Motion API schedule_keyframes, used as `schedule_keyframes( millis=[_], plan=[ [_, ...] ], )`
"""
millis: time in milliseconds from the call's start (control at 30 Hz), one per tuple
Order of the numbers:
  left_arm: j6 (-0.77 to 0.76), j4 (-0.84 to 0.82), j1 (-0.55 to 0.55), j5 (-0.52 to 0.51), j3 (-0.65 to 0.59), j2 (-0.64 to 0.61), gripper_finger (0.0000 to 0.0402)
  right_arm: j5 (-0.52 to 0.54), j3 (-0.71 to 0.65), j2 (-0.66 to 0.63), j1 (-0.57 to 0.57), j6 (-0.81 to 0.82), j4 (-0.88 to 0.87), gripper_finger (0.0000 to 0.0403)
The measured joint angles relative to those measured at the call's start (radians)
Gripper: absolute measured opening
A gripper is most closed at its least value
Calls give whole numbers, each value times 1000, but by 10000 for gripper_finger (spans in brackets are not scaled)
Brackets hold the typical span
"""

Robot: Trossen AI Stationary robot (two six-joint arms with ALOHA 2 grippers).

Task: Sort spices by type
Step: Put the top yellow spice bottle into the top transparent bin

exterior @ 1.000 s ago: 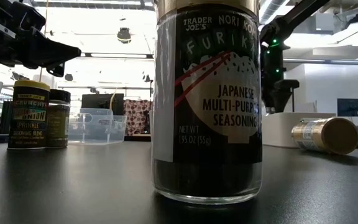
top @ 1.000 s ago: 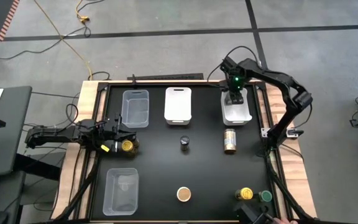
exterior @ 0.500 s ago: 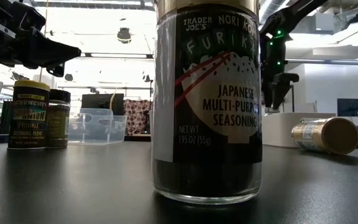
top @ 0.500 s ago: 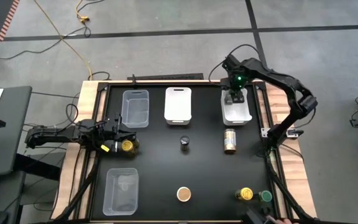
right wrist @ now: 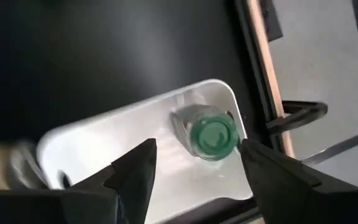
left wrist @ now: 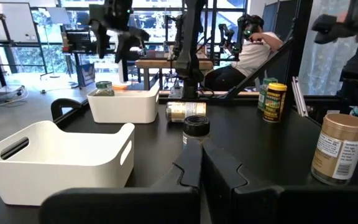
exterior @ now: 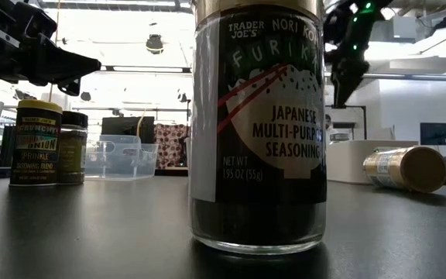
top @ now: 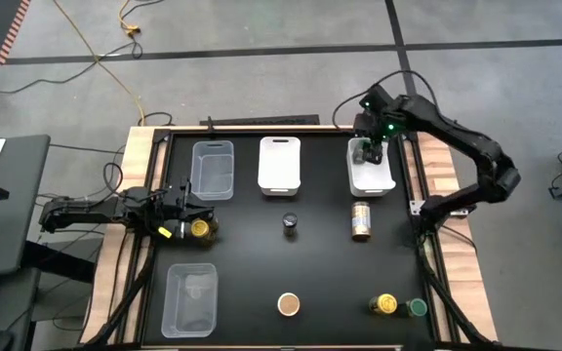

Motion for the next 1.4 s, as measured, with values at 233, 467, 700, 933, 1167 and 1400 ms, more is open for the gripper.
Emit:
schedule_keyframes(
  millis=[233,467,700,933,1167,1400],
  plan=[
    [0,0,0,0,0,0,0,-116,0,-58,83,315,0,266],
    [0,0,0,0,0,0,0,-232,0,-94,164,424,-1,266],
    [0,0,0,0,0,0,0,-228,0,-99,206,542,19,266],
    [0,0,0,0,0,0,0,-216,-3,-69,215,606,25,266],
    [0,0,0,0,0,0,0,-214,-3,-9,240,626,17,266],
    [0,0,0,0,0,0,0,-213,-4,77,276,579,-85,266]
  ],
)
